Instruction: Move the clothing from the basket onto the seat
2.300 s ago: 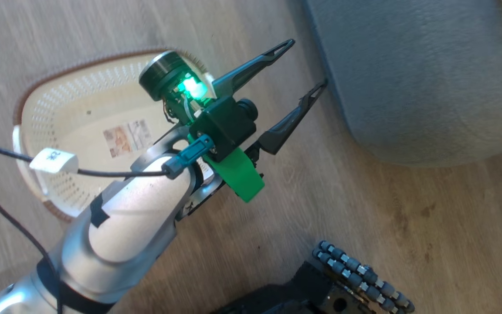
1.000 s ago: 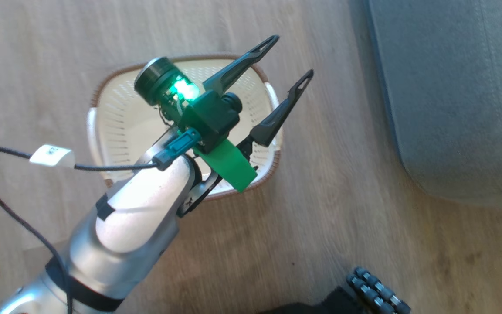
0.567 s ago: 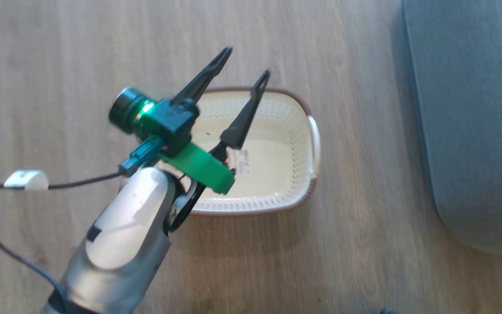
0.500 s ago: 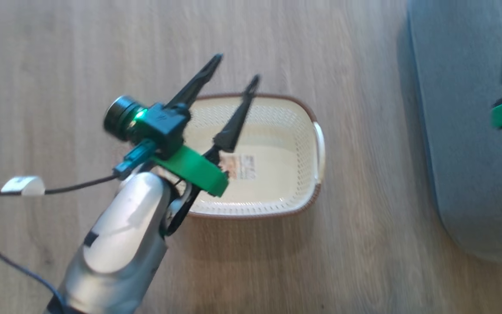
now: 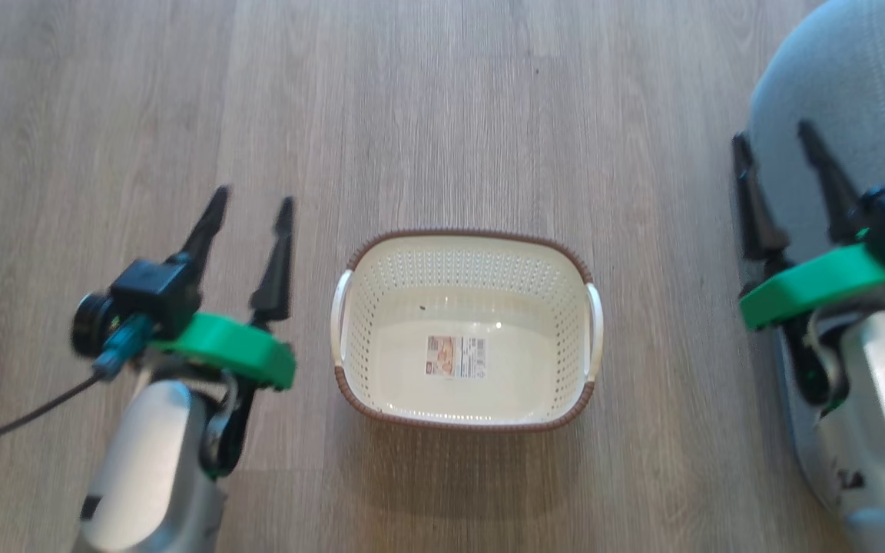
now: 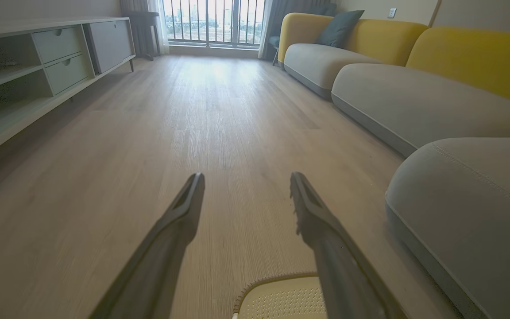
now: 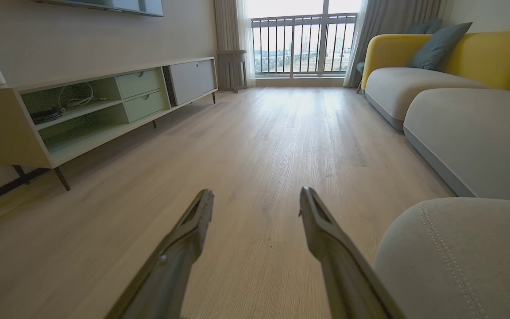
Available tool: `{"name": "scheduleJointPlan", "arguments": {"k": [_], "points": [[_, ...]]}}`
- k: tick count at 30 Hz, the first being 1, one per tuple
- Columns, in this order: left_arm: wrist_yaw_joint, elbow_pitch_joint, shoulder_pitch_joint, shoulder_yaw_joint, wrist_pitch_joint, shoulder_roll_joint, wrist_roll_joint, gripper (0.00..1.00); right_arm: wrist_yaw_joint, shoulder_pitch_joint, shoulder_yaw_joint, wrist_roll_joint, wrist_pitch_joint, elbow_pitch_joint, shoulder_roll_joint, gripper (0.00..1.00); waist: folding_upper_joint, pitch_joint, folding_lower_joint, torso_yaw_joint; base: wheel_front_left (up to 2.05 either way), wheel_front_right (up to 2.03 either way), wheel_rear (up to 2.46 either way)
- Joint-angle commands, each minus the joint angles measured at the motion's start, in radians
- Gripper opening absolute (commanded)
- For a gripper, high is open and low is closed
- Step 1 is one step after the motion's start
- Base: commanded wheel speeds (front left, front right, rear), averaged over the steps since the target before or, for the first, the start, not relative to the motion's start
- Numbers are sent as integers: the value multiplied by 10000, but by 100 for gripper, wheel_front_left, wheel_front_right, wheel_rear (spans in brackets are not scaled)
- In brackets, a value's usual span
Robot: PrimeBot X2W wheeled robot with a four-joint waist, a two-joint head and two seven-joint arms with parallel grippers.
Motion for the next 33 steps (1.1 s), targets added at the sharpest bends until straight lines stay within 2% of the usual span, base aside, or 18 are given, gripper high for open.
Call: {"name": "scheduleJointPlan", "arguments": {"k": [1, 7, 15, 22, 33], "points": [[76, -244, -13, 600, -50, 126, 104, 100, -4, 140, 256, 105, -64, -283, 76, 100, -1, -195, 1, 19, 0, 0, 0], [107, -98, 814, 1642, -51, -10, 372, 100, -4, 869, 646, 75, -64, -314, 532, 100, -1, -721, 1, -77, 0, 0, 0], [-14, -68, 1904, 2467, -51, -237, 747, 100, -4, 1811, 761, 2, -64, -286, 999, 100, -1, -1416, 1, -295, 0, 0, 0], [-98, -231, 2743, 2733, -51, -415, 1090, 100, -4, 2446, 548, -40, -64, -304, 1268, 100, -1, -1923, 1, -426, 0, 0, 0], [-53, -533, 3251, 2973, -51, -484, 1250, 100, -4, 2884, 502, -385, -64, -63, 1357, 100, -1, -2224, 1, -404, 0, 0, 0]]}}
